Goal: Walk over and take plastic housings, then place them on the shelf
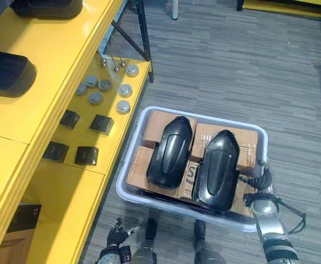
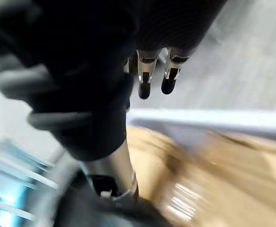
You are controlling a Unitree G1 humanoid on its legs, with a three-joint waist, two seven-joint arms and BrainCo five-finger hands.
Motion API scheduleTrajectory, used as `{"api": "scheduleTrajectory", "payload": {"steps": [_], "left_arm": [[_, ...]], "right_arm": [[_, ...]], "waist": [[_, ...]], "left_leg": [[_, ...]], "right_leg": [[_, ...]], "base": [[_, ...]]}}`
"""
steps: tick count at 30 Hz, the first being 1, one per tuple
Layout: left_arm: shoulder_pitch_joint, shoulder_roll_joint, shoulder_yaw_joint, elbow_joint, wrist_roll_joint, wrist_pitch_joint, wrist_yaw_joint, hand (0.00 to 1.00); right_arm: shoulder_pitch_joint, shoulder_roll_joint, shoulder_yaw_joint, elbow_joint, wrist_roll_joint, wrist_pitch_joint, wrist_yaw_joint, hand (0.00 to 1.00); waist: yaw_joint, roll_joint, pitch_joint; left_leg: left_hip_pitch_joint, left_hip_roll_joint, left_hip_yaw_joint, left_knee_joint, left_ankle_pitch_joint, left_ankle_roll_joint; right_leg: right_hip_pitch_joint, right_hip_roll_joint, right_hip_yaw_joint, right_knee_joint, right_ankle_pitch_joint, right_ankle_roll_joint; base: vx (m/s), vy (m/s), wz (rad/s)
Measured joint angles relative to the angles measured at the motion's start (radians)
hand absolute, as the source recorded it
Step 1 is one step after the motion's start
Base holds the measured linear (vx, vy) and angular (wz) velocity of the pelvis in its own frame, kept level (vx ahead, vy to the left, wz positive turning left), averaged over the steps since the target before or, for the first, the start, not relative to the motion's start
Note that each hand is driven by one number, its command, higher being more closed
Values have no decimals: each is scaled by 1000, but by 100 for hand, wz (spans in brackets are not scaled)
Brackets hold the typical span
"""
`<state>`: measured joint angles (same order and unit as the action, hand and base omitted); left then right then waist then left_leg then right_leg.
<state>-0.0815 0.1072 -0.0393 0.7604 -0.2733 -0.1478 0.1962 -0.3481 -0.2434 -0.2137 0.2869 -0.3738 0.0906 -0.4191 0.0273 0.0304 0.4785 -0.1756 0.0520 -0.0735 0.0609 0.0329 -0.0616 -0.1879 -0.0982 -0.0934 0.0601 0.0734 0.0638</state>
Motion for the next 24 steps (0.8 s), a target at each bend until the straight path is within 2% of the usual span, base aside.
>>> {"api": "scheduleTrajectory", "payload": {"steps": [1, 5, 8, 15, 22, 23, 24], "left_arm": [[3, 0, -14, -6, 0, -5, 8, 0], [19, -8, -31, -28, 0, -6, 18, 0], [21, -18, -36, -32, 0, -9, 19, 0], [27, -24, -36, -24, 0, -18, 28, 0], [27, -39, -35, 5, -3, -21, 51, 0], [27, -39, -35, 14, -3, -21, 55, 0], [24, -38, -33, 40, -13, -26, 63, 0]], "right_arm": [[-2, 24, -22, -75, -51, 6, -42, 0], [-8, 61, -23, -197, -130, 10, -120, 0], [-8, 94, -21, -223, -148, 10, -147, 0], [19, 134, 22, -205, -146, 8, -148, 0], [161, 214, 16, -134, -142, 30, -140, 0], [179, 222, 16, -116, -141, 32, -142, 0], [183, 229, -7, 14, -98, 51, -142, 0]], "waist": [[0, -4, -3], [1, -19, -12], [2, -21, -13], [9, -21, -13], [12, -20, -13], [11, -20, -13], [13, -18, -12]], "left_leg": [[5, -1, -3, -1, 2, 0], [5, -3, -4, -1, 2, 0], [5, -3, -2, -1, 2, 0], [-26, -3, 18, 5, 2, 1], [-54, -8, 13, 10, 2, 1], [-65, -9, 13, 12, 2, 1], [-93, -9, 12, 12, 3, 2]], "right_leg": [[7, -1, -1, -3, 0, 0], [11, -2, -1, -10, 3, 0], [10, -2, 1, -12, 5, 0], [-17, 3, 22, -40, 31, -2], [-39, 0, 19, -40, 32, -1], [-47, 0, 18, -39, 33, -1], [-76, 0, 17, -36, 33, -1]], "base": [[31, 31, 6], [8, 6, 1], [1, 6, -1], [-1, 21, -9], [10, 24, 2], [0, 58, 4], [7, 55, 2]]}}
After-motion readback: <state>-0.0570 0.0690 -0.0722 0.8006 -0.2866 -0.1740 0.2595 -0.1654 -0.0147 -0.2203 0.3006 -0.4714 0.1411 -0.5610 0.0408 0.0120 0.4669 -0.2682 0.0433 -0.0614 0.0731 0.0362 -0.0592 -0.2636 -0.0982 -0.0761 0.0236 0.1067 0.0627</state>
